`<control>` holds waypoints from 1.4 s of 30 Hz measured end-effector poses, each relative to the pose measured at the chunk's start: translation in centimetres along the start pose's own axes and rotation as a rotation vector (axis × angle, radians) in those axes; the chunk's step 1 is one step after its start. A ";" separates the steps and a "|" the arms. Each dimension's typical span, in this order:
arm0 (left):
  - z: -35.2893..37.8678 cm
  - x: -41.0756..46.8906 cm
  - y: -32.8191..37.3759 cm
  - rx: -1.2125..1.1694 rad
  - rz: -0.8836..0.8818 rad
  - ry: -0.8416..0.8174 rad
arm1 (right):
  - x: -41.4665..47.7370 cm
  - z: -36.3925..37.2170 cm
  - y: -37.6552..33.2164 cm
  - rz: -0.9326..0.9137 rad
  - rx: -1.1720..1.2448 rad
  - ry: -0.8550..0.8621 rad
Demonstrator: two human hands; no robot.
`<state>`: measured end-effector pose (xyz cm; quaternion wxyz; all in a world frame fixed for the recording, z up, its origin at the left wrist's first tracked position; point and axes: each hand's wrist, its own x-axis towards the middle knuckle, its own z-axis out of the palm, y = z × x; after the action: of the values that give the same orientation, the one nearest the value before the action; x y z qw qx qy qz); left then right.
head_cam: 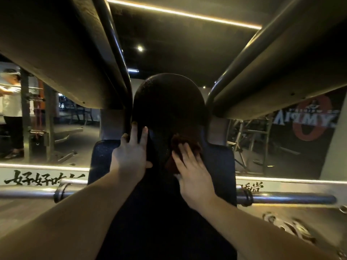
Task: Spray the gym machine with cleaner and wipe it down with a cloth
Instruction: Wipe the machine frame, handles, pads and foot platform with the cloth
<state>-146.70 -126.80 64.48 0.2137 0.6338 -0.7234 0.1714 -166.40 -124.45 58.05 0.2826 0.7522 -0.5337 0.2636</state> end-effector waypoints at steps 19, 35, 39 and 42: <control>2.1 -2.5 -5.8 -0.083 0.010 0.101 | 4.8 0.1 -2.7 -0.027 -0.036 -0.022; 4.1 -3.5 -6.7 -0.219 -0.037 0.145 | 5.2 -0.5 1.1 -0.185 -0.082 0.051; 4.6 -3.3 -6.5 -0.211 -0.050 0.157 | 5.7 -0.8 0.7 0.243 -0.059 0.167; 4.6 -3.2 -6.4 -0.188 -0.067 0.130 | 0.9 3.2 -5.1 0.234 -0.033 0.124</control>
<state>-140.46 -127.39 58.74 0.3245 0.6223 -0.6992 0.1364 -160.94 -125.93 55.75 0.2950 0.6622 -0.6035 0.3319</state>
